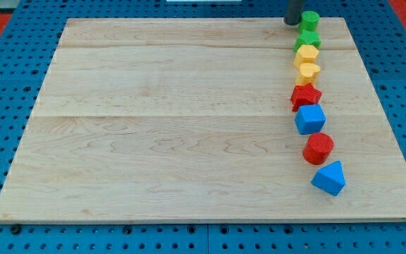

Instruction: Move your hand to the bottom of the board

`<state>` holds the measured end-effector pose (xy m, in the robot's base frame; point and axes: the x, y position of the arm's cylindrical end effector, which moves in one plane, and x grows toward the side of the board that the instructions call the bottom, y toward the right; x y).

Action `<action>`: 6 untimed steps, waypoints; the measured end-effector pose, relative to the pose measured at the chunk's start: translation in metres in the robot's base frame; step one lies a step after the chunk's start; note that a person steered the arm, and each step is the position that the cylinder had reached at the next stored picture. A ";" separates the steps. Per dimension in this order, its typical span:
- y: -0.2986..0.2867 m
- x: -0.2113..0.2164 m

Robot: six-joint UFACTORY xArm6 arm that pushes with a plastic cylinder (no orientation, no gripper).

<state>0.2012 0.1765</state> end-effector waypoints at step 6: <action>-0.011 -0.010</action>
<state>0.1911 0.1653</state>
